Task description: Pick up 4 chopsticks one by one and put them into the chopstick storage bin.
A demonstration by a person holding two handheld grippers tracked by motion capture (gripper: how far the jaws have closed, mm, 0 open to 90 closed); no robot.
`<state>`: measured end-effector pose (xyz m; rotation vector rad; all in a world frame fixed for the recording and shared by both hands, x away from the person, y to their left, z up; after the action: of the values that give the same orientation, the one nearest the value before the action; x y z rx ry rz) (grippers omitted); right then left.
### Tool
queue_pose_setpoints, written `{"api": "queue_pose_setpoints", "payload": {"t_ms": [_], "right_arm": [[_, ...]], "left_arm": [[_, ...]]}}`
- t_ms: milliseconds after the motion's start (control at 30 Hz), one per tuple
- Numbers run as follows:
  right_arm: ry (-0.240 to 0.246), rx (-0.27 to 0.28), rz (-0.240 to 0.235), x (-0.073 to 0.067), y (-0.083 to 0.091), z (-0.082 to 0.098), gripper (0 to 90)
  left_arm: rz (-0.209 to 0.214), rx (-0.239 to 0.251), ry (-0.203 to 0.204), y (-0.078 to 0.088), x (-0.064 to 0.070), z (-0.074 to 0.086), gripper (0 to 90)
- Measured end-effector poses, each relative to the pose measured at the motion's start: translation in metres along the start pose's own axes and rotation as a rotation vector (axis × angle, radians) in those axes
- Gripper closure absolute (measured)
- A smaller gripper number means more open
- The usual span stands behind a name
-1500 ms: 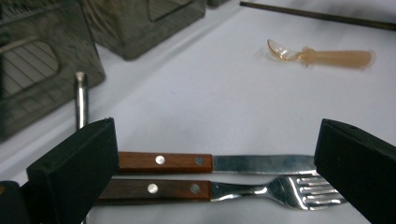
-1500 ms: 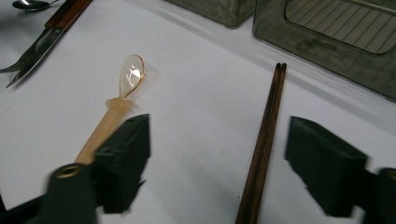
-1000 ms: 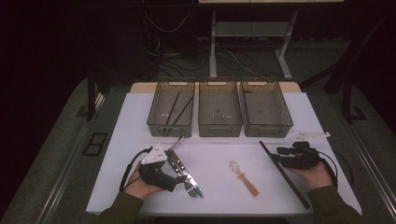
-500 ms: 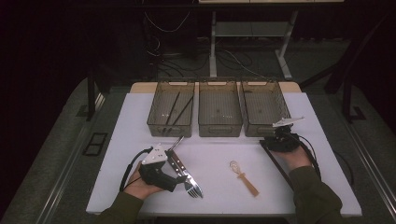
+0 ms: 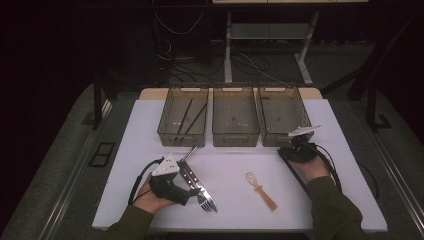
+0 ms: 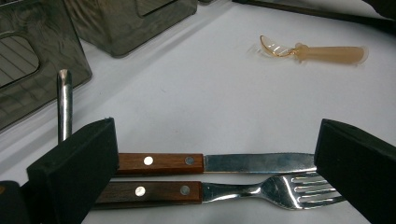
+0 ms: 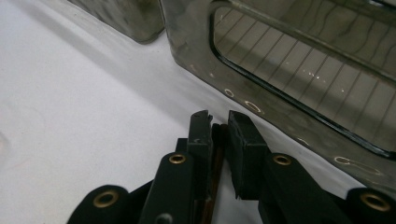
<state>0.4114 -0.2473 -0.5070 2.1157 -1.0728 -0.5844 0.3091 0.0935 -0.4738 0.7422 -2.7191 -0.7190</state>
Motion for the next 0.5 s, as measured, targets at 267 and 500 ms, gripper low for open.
{"api": "queue_pose_setpoints", "payload": {"t_ms": [267,500], "right_arm": [[0.005,0.002,-0.029,-0.005,-0.001,-0.001,80.1],[0.031,0.001,-0.088,-0.022,-0.002,-0.005,85.0]], "left_arm": [[0.004,0.002,0.001,0.000,0.000,0.000,0.0],[0.011,0.004,0.002,0.000,0.001,0.000,0.0]]}}
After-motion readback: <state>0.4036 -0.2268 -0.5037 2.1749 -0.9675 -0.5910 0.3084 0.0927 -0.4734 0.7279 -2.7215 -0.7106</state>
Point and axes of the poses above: each handheld gripper's, and its own axes: y roughly backward along the jaws, z roughly out of its underside, x roughly to its right, the point moved 8 cm from there along -y, roughly forward along the jaws, and after that the axes turned 2 degrees about x, right-handed, at the moved point
